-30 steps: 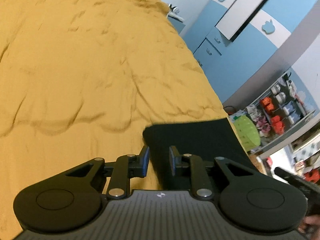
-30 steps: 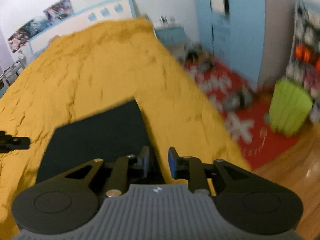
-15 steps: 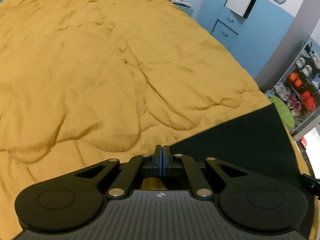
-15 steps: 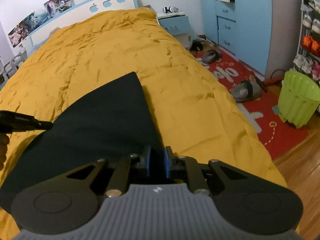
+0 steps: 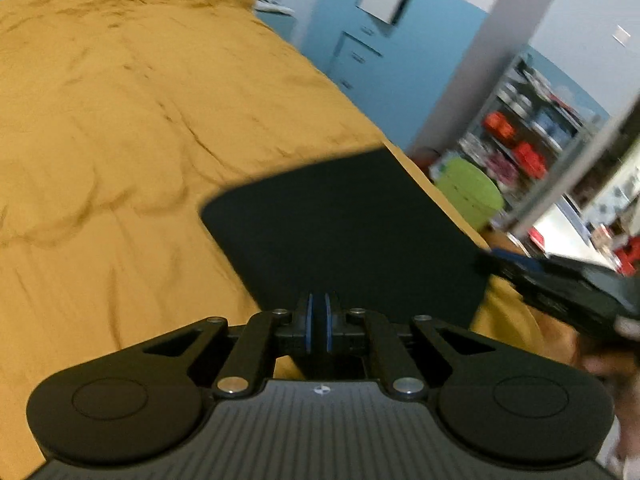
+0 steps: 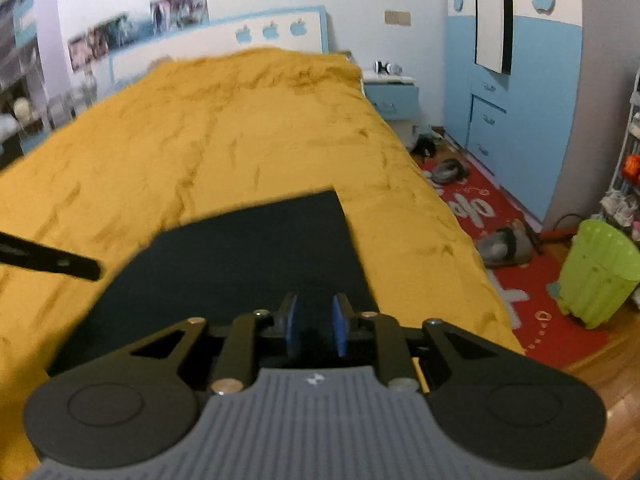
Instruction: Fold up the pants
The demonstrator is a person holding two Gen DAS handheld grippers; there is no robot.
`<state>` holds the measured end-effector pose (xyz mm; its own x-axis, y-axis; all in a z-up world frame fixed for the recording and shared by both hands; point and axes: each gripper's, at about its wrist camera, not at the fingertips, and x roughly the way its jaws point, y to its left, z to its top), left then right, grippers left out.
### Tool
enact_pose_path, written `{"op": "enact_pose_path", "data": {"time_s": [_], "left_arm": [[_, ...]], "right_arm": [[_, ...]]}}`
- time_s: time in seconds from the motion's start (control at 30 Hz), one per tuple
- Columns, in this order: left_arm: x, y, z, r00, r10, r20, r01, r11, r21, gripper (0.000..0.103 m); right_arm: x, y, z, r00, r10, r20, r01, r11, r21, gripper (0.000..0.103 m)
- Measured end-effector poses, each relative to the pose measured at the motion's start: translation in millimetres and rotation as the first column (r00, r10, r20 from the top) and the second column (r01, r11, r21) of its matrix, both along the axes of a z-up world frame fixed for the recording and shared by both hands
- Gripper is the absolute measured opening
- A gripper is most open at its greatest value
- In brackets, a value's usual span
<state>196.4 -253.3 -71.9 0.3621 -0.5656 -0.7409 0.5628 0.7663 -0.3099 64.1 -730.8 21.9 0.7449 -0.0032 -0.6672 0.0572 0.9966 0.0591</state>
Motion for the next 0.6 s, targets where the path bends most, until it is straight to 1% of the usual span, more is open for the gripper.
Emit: {"op": "enact_pose_path", "data": {"time_s": [0.07, 0.13, 0.23, 0.37, 0.43, 0.5, 0.53, 0.57, 0.6], "left_arm": [[-11, -4, -9, 1.0, -0.02, -0.011, 0.02, 0.999, 0.03, 0.006], [-13, -5, -21, 0.999, -0.021, -0.043, 0.024, 0.998, 0.06, 0.006], [-14, -2, -36, 0.996, -0.015, -0.084, 0.021, 0.997, 0.068, 0.006], [-13, 8, -26, 0.992, -0.019, -0.125, 0.026, 0.998, 0.054, 0.006], [-9, 15, -19, 0.989, -0.024, -0.145, 0.027, 0.999, 0.017, 0.007], [2, 28, -13, 0.988, 0.007, -0.157, -0.016, 0.998, -0.056, 0.016], [10, 32, -11, 0.986, 0.036, -0.162, -0.05, 0.995, -0.087, 0.027], [18, 38, -12, 0.983, 0.069, -0.17, -0.088, 0.99, -0.111, 0.036], [26, 44, -14, 0.978, 0.105, -0.18, -0.131, 0.982, -0.136, 0.04]], "right_arm": [[-3, -1, -9, 1.0, -0.006, -0.022, 0.007, 1.0, 0.005, 0.014], [-4, -3, -19, 0.999, -0.014, -0.047, 0.015, 1.0, 0.021, 0.014], [-7, -4, -26, 0.998, -0.01, -0.057, 0.011, 1.0, 0.024, 0.014], [-7, -6, -25, 0.997, 0.008, -0.08, -0.006, 0.999, 0.033, 0.015], [-6, -11, -15, 0.996, 0.035, -0.082, -0.031, 0.998, 0.052, 0.022], [-5, -26, -4, 0.996, 0.054, -0.064, -0.045, 0.989, 0.139, 0.052], [-3, -35, 0, 0.997, 0.057, -0.056, -0.046, 0.981, 0.189, 0.056], [1, -46, 4, 0.997, 0.051, -0.053, -0.037, 0.97, 0.239, 0.059], [6, -56, 6, 0.998, 0.04, -0.057, -0.022, 0.957, 0.289, 0.059]]}}
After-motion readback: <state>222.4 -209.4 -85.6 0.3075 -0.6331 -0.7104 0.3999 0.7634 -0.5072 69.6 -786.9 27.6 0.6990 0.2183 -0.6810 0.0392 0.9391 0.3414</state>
